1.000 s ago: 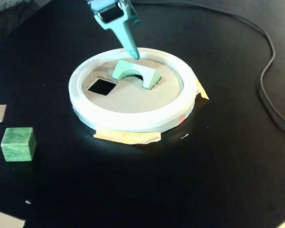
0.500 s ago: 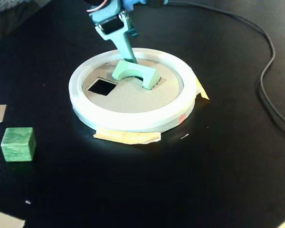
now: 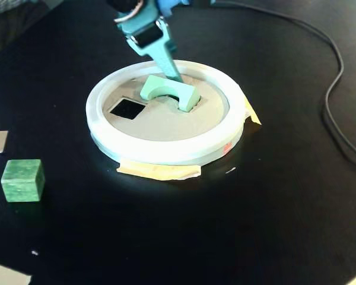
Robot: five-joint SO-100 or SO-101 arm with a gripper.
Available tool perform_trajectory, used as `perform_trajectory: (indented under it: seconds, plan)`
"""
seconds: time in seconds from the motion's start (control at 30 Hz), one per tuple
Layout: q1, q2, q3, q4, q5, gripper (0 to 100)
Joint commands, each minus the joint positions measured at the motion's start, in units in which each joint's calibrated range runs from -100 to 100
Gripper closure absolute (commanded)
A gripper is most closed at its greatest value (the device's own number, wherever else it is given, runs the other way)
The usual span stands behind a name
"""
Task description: Pick up the U shape block and drop it in corresponding U shaped hole
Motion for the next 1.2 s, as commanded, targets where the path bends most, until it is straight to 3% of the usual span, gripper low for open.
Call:
perform_trajectory:
  seconds: [0.0,0.33,0.63,0.8,0.97,1.13,1.17]
  plan:
    - [4.91,-1.80,0.21,7.96,0.98,0]
    - [0.66,-2.25,-2.16,11.98,0.54,0]
    - [-4.95,-1.08,-33.13,13.28,2.64,0]
    - [0.29,-3.41,-36.59,13.38,12.21,0]
    - [8.65,-7.17,-35.77,18.90,25.74,0]
    - [19.26,-10.22,-35.86,41.88,41.56,0]
    - [23.14,-11.83,-35.86,51.62,46.35,0]
